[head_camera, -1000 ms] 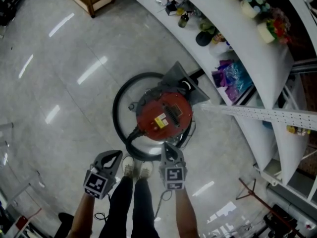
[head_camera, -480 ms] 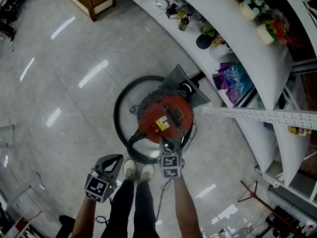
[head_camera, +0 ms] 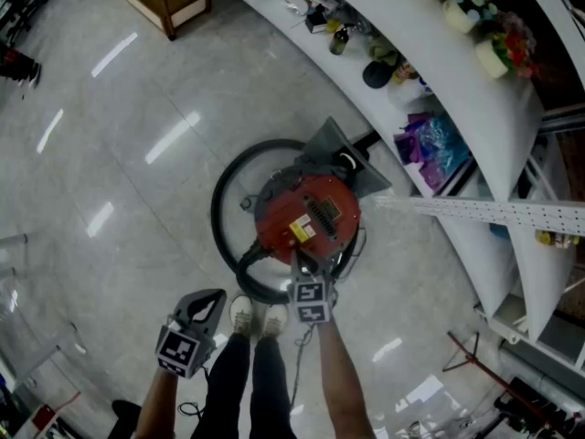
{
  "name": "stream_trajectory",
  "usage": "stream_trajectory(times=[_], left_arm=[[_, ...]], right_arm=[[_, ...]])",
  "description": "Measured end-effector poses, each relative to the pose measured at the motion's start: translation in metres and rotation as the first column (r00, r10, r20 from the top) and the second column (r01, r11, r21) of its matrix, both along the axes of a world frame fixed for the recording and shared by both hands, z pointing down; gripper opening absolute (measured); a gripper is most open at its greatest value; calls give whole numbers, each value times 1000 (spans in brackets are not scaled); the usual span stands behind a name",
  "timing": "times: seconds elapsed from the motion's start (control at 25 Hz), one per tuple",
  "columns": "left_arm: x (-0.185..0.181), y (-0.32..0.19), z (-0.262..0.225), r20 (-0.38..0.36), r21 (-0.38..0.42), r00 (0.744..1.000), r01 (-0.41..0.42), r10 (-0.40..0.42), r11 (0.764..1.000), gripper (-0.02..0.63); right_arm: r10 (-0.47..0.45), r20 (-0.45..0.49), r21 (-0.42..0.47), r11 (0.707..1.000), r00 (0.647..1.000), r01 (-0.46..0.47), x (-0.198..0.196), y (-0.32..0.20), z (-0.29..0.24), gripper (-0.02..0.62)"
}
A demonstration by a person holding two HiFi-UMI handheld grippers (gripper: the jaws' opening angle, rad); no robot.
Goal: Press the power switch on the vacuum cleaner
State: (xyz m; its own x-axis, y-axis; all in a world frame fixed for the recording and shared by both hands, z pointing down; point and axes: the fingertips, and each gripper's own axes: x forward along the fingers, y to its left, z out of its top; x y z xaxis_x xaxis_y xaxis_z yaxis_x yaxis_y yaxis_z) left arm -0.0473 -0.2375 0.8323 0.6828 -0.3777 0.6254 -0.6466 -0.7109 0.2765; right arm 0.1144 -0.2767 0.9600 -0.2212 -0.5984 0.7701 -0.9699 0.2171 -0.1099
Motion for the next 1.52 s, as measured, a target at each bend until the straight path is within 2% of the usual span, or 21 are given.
stream_trajectory(times=[0.32, 0.48, 0.76, 1.08, 1.52], left_arm=[[-2, 3, 5, 0, -24, 1000, 19, -19, 1000, 8], [-3, 3, 8, 8, -15, 1000, -4, 4, 1000, 8], [-3, 0, 11, 2, -14, 1000, 1, -1, 1000, 8], [-2, 0, 11, -1, -24, 1000, 7, -7, 1000, 8], [-8, 1, 14, 2, -25, 1000, 14, -14, 1000, 8]], right_arm=[[-7, -3, -10, 1000, 1000, 7, -3, -3, 10, 12], [-13, -12, -17, 1000, 1000, 13, -3, -6, 14, 12], [-24, -23, -20, 1000, 999, 23, -4, -7, 18, 12], [-41, -70, -48, 998, 997, 38, -1, -1, 27, 12], [-17, -40, -38, 999, 999, 15, -1, -2, 28, 12]])
